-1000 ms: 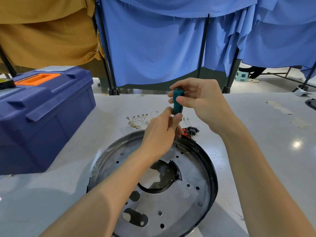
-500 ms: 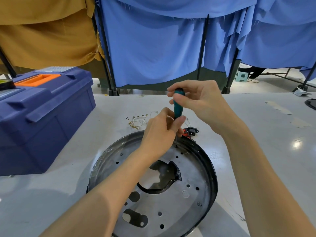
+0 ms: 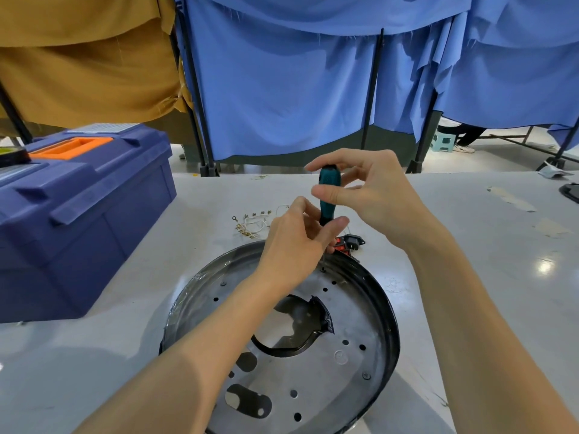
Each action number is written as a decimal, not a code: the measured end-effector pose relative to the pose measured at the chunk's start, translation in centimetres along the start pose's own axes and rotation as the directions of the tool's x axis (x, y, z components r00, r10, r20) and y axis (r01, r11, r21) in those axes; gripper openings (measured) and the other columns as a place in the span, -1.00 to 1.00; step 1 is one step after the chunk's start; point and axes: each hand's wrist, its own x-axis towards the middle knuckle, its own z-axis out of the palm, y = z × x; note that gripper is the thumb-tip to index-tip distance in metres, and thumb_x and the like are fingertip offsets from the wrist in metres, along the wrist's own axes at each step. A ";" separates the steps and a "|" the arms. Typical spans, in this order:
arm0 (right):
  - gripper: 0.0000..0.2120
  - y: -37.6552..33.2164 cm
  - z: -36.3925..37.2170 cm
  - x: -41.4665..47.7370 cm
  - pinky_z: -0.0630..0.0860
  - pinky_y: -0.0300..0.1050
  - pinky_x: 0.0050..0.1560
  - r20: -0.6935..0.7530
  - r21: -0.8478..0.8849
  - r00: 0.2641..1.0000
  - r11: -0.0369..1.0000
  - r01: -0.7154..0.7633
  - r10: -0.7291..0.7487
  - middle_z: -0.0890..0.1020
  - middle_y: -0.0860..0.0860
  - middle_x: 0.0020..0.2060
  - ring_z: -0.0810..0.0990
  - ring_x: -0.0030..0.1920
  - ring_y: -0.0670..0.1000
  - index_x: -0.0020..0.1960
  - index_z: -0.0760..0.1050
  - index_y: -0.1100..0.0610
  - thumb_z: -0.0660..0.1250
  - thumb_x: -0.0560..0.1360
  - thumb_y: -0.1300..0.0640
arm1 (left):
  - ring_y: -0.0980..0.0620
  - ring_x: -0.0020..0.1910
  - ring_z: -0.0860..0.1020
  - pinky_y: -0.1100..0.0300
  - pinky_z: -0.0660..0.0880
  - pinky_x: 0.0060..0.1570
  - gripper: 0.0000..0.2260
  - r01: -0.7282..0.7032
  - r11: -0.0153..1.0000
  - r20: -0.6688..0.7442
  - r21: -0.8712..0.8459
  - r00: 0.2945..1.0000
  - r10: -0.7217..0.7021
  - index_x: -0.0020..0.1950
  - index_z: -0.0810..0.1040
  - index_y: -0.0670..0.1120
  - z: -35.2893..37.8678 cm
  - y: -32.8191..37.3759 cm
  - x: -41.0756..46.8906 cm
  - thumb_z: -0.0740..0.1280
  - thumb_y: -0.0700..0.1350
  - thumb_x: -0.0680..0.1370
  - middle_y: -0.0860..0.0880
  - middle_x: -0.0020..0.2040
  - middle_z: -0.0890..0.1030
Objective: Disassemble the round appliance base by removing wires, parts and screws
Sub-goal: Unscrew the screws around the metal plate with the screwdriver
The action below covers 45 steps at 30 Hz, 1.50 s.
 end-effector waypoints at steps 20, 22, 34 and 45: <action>-0.84 0.0 0.1 0.2 0.53 -0.34 0.08 0.030 0.057 1.000 0.998 -0.009 0.007 0.69 -0.08 -0.06 0.64 0.00 -0.16 0.06 0.63 0.04 0.38 0.51 0.22 | 0.07 -0.26 0.67 -0.02 0.61 -0.05 -0.83 -0.018 0.999 0.045 -0.036 0.999 0.020 0.04 0.46 -0.08 0.1 -0.1 0.1 0.28 0.02 0.60 -0.03 -0.25 0.69; -0.85 0.0 0.5 0.1 0.47 -0.45 0.03 0.035 0.005 0.999 1.000 0.008 -0.008 0.65 -0.14 -0.09 0.59 -0.05 -0.22 0.04 0.64 -0.01 0.45 0.46 0.05 | 0.09 -0.29 0.66 0.06 0.62 -0.10 -0.76 -0.007 0.999 0.018 -0.036 1.000 0.007 -0.03 0.44 -0.08 0.0 -0.1 0.1 0.39 0.05 0.52 -0.04 -0.26 0.68; -0.85 -0.2 0.4 0.0 0.49 -0.30 0.05 0.017 0.018 1.000 1.000 0.000 0.000 0.65 -0.09 -0.05 0.60 -0.04 -0.15 0.05 0.64 -0.03 0.44 0.48 0.09 | 0.08 -0.28 0.66 0.00 0.62 -0.07 -0.79 -0.009 1.000 -0.006 -0.019 1.000 0.009 -0.01 0.44 -0.08 0.0 -0.1 0.1 0.38 0.01 0.54 -0.04 -0.25 0.69; -0.81 0.1 0.3 0.1 0.52 -0.39 -0.01 0.019 0.024 1.000 0.999 -0.024 0.023 0.65 -0.08 -0.07 0.61 -0.09 -0.15 0.09 0.63 -0.03 0.43 0.49 0.09 | 0.05 -0.25 0.67 -0.08 0.60 -0.04 -0.84 -0.011 1.000 0.026 -0.013 1.000 0.012 0.02 0.48 -0.09 0.1 0.0 0.1 0.26 0.00 0.62 -0.04 -0.25 0.69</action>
